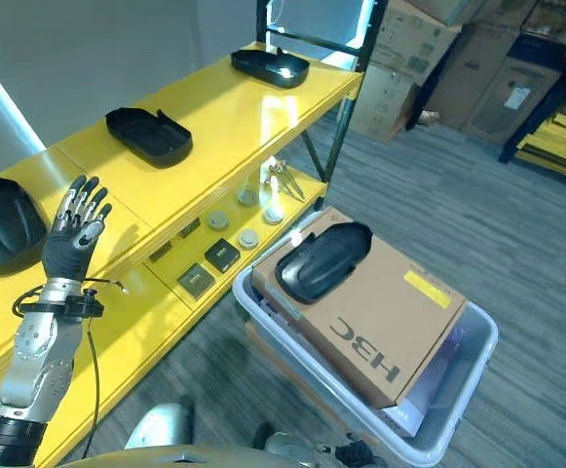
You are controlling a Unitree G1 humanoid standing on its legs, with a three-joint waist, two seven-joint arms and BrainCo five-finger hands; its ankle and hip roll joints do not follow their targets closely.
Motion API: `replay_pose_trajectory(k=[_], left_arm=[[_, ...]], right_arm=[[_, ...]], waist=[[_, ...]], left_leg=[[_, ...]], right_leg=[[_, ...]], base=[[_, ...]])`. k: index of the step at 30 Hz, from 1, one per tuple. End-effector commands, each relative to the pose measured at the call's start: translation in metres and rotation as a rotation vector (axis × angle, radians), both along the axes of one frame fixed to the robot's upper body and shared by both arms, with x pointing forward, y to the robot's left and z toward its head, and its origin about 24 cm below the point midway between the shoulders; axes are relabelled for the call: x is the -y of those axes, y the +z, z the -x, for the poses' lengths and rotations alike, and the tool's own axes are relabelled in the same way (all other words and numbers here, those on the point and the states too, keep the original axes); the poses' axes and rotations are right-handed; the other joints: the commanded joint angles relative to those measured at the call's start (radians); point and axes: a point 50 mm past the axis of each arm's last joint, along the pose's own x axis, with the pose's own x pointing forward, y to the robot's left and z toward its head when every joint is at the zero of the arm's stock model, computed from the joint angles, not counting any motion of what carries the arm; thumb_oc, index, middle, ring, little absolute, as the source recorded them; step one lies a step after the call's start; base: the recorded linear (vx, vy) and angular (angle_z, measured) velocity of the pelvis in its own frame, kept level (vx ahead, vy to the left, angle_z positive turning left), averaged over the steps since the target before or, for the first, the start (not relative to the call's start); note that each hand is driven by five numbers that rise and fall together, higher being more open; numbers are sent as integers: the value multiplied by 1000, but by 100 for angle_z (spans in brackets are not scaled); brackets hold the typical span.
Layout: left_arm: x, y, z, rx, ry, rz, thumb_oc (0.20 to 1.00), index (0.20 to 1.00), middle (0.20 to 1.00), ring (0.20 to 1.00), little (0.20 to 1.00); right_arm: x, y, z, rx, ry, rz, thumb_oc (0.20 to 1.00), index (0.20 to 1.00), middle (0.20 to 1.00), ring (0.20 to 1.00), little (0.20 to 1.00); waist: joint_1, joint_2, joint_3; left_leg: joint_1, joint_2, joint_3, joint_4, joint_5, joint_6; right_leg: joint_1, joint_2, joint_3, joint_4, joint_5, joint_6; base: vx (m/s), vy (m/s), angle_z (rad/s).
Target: Move parts from the plastic box to the shelf.
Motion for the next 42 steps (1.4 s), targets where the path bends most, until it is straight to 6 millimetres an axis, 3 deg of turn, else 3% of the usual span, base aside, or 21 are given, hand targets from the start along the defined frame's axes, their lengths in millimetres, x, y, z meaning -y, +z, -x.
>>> replay_pose_trajectory(k=[1, 2, 4, 5, 7, 8, 9, 11, 12, 19, 20, 22, 24, 28, 30, 32, 33, 36, 40, 42], left_arm=[[-1, 28, 3, 152, 44, -105, 1000, 1000, 1000, 1000, 1000], [-8, 22, 7, 131, 79, -137, 1000, 1000, 1000, 1000, 1000], [-9, 4, 10, 55, 90, -172, 1000, 1000, 1000, 1000, 1000], [-9, 4, 10, 53, 90, -172, 1000, 1000, 1000, 1000, 1000], [-15, -24, 16, -70, 93, -172, 1000, 1000, 1000, 1000, 1000], [-17, -35, 17, -123, 91, -183, 1000, 1000, 1000, 1000, 1000], [-17, -35, 17, -124, 90, -183, 1000, 1000, 1000, 1000, 1000], [-16, -54, 20, -209, 68, -221, 1000, 1000, 1000, 1000, 1000], [-19, -69, 23, -277, 78, -234, 1000, 1000, 1000, 1000, 1000], [-23, -125, 52, -540, 66, -317, 1000, 1000, 1000, 1000, 1000], [-23, -137, 57, -595, 70, -329, 1000, 1000, 1000, 1000, 1000], [-21, -144, 59, -625, 67, -347, 1000, 1000, 1000, 1000, 1000], [-19, -163, 70, -720, 70, -375, 1000, 1000, 1000, 1000, 1000], [-11, -189, 77, -855, 122, -359, 1000, 1000, 1000, 1000, 1000], [-8, -191, 76, -864, 121, -371, 1000, 1000, 1000, 1000, 1000], [-3, -197, 68, -881, 122, -437, 1000, 1000, 1000, 1000, 1000], [-3, -197, 67, -879, 123, -437, 1000, 1000, 1000, 1000, 1000], [-2, -193, 56, -840, 114, -538, 1000, 1000, 1000, 1000, 1000], [-2, -184, 41, -762, 95, -664, 1000, 1000, 1000, 1000, 1000], [-2, -184, 39, -764, 112, -646, 1000, 1000, 1000, 1000, 1000]], right_arm=[[-10, 0, -6, 58, 36, -17, 1000, 1000, 1000, 1000, 1000], [-11, 7, -21, 166, -26, -66, 1000, 1000, 1000, 1000, 1000], [-12, 21, -39, 328, -23, -70, 1000, 1000, 1000, 1000, 1000], [-12, 21, -38, 326, -23, -70, 1000, 1000, 1000, 1000, 1000], [-15, 46, -60, 474, 174, -41, 1000, 1000, 1000, 1000, 1000], [-19, 56, -65, 504, 327, -13, 1000, 1000, 1000, 1000, 1000], [-19, 56, -64, 503, 327, -13, 1000, 1000, 1000, 1000, 1000], [-22, 70, -65, 543, 487, 19, 1000, 1000, 1000, 1000, 1000], [-27, 86, -70, 602, 601, 24, 1000, 1000, 1000, 1000, 1000], [-43, 168, -87, 951, 881, 65, 1000, 1000, 1000, 1000, 1000], [-46, 181, -93, 1021, 884, 79, 1000, 1000, 1000, 1000, 1000], [-46, 184, -96, 1045, 877, 90, 1000, 1000, 1000, 1000, 1000], [-50, 200, -105, 1151, 841, 106, 1000, 1000, 1000, 1000, 1000], [-44, 200, -133, 1176, 721, 254, 1000, 1000, 1000, 1000, 1000], [-42, 201, -145, 1196, 676, 297, 1000, 1000, 1000, 1000, 1000], [-40, 221, -188, 1306, 509, 424, 1000, 1000, 1000, 1000, 1000], [-40, 221, -188, 1309, 508, 425, 1000, 1000, 1000, 1000, 1000], [-32, 243, -216, 1366, 435, 546, 1000, 1000, 1000, 1000, 1000], [-10, 280, -243, 1437, 291, 712, 1000, 1000, 1000, 1000, 1000], [-8, 284, -251, 1437, 243, 715, 1000, 1000, 1000, 1000, 1000]], waist=[[8, 14, 22], [-10, 30, 15], [-50, 58, -4], [-50, 56, -3], [-96, 61, -17], [-99, 59, -19], [-97, 59, -20], [-103, 55, -27], [-110, 48, -34], [-126, 29, -50], [-125, 28, -52], [-122, 28, -54], [-121, 28, -54], [-105, 21, -21], [-95, 20, -5], [-59, 22, 49], [-61, 22, 50], [-31, 29, 81], [6, 48, 115], [16, 52, 115]], left_leg=[[-5, 8, -61, -18, 50, 15], [12, 1, -97, -30, 44, 16], [59, 22, -64, -66, 56, 22], [68, 22, -62, -70, 50, 23], [101, 24, -14, -92, 38, 44], [111, 27, 4, -100, 36, 49], [112, 28, 6, -101, 36, 49], [129, 27, 31, -116, 30, 62], [141, 27, 51, -119, 23, 69], [174, 33, 120, -144, 3, 92], [175, 34, 131, -152, 6, 93], [175, 35, 139, -159, 7, 94], [173, 33, 142, -166, 10, 97], [137, 22, 139, -175, 19, 102], [111, 18, 130, -173, 27, 103], [27, 4, 102, -169, 57, 95], [24, 4, 101, -168, 57, 95], [-27, -2, 79, -164, 75, 86], [-84, -13, 53, -161, 94, 70], [-97, -16, 47, -160, 97, 70]], right_leg=[[31, -39, 54, 0, -58, 74], [14, -24, 114, 14, -60, 81], [10, -32, 131, 18, -55, 85], [17, -33, 132, 18, -63, 83], [-1, -53, 181, 7, -34, 108], [-5, -59, 197, 3, -28, 111], [-5, -58, 199, 2, -28, 111], [-6, -70, 221, -10, -19, 124], [-1, -82, 230, -25, -12, 134], [-11, -100, 308, -76, 33, 165], [-16, -102, 314, -84, 39, 169], [-20, -105, 315, -88, 41, 171], [-24, -110, 311, -98, 48, 176], [-53, -122, 297, -115, 65, 181], [-72, -125, 286, -113, 70, 180], [-130, -129, 253, -112, 89, 174], [-132, -130, 252, -111, 89, 174], [-168, -133, 228, -102, 99, 171], [-199, -140, 185, -104, 113, 171], [-203, -143, 175, -111, 118, 172]], base=[[30, 124, -136], [76, 168, -143], [96, 273, -196], [66, 277, -141], [47, 211, -28], [24, 97, -48], [24, 67, -83], [46, 96, -72], [54, 101, -36], [13, 51, -30], [-18, 22, -30], [-5, 10, -33], [-5, 18, -14], [-66, 14, -1], [-157, -14, 8], [-251, -21, 48], [-184, -8, 50], [-92, -12, 35], [-56, 6, 40], [8, 16, 46]])
